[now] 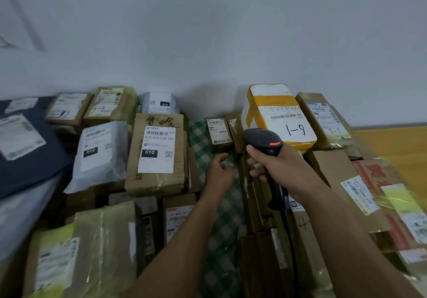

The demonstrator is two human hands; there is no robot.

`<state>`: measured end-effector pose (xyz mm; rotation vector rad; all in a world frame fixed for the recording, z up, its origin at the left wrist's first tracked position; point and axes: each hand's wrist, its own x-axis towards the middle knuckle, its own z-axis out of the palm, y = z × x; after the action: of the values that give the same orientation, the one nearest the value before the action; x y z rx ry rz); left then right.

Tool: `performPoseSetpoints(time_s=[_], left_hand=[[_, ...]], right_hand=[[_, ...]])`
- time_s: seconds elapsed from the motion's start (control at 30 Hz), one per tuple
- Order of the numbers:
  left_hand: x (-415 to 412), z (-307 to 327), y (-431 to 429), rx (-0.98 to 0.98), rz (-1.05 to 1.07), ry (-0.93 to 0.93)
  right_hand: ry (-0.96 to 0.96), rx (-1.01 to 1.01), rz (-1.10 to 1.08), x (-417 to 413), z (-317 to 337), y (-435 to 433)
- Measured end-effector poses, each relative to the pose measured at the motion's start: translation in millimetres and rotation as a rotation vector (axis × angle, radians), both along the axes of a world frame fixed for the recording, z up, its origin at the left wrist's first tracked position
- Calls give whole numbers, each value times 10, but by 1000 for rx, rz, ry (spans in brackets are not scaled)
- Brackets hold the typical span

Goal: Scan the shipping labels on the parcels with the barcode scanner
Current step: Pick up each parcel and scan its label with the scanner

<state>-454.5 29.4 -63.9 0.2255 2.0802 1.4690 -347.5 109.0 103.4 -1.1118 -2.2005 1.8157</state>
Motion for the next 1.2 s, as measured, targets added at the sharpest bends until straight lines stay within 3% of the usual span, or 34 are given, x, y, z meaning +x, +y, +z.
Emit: performPoseSetpoints(time_s=[0.13,0.27,0.33,0.57,0.8,0.97,1.2], left_hand=[[270,607,-542,-2,58,241],[298,1039,-1022,-118,169,685],[204,1156,-1253,-209,251,744],[-166,1021,-1800,-453,203,595],[-259,1012,-1964,-394,259,427],[-347,1018,-2132,-222,307,274],[-411,1053,-2204,-158,182,159]], right_hand=[[38,-38,-20,52,127,-248],[78,-22,17,132,251,-547],[106,-28,32,170,293,-703],[123,-48,92,261,332,-1045],[123,-57,106,260,228,-1157],[101,-72,127,196,112,-1224],[81,-96,186,54,-4,-1305]])
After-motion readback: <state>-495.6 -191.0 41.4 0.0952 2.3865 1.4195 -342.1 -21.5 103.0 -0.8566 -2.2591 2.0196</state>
